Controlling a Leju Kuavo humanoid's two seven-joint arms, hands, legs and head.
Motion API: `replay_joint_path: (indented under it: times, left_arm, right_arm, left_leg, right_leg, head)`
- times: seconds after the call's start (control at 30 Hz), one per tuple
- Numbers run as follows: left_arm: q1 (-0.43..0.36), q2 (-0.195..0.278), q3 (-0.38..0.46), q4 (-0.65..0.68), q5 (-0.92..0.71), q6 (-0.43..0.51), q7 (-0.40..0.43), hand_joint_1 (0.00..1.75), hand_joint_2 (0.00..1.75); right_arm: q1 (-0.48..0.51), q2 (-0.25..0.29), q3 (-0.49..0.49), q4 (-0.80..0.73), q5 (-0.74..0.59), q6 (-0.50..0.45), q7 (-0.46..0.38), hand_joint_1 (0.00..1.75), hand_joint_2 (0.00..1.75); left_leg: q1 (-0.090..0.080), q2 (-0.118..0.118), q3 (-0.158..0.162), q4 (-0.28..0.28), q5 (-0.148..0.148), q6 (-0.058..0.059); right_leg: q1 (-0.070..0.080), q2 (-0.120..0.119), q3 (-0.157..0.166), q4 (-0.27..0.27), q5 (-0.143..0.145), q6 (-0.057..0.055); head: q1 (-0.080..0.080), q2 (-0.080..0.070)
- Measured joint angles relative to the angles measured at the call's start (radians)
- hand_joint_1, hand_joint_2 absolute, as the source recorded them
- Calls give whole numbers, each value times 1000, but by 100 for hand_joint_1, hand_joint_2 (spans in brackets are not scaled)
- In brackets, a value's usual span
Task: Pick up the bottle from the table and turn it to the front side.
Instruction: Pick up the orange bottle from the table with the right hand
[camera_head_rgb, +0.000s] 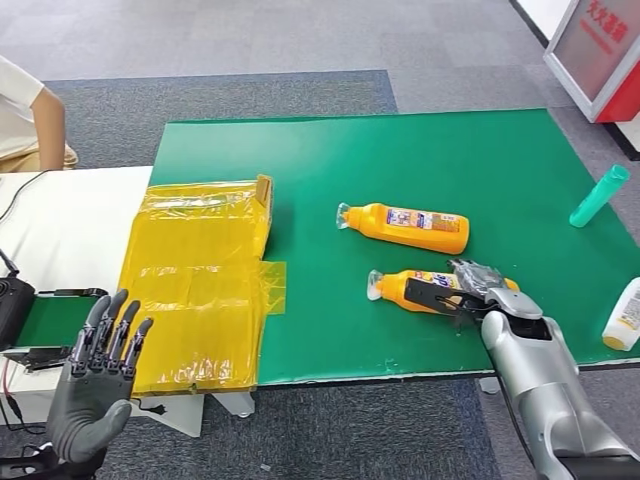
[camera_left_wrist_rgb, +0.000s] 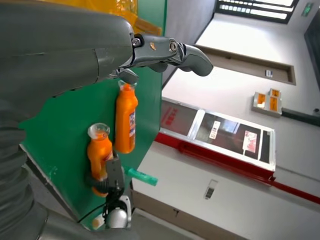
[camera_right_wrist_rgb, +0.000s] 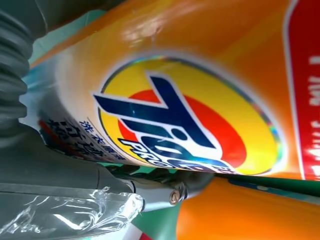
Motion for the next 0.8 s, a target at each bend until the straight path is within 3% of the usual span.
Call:
replay_joint_path:
  times: [0.27, 0.4, 0.8]
  left_arm:
    - [7, 17, -35, 9, 0, 5, 0, 0, 175]
    - [8, 31, -49, 11, 2, 25, -10, 0, 175]
    - [8, 58, -67, 14, 11, 41, -20, 0, 175]
  right_arm:
    - [-36, 0, 17, 56, 10, -4, 4, 0, 175]
    - [-49, 0, 29, 78, 18, -11, 0, 175, 175]
    - [-64, 0, 54, 118, 15, -31, -18, 175, 175]
  left_leg:
    - [0, 0, 1, 0, 0, 0]
    - [0, 0, 2, 0, 1, 0]
    - [0, 0, 5, 0, 1, -1]
  right_leg:
    - [0, 0, 1, 0, 1, -1]
    - [0, 0, 2, 0, 1, -1]
    - [0, 0, 5, 0, 2, -1]
  head:
    - [0, 0]
    - [0, 0]
    - [0, 0]
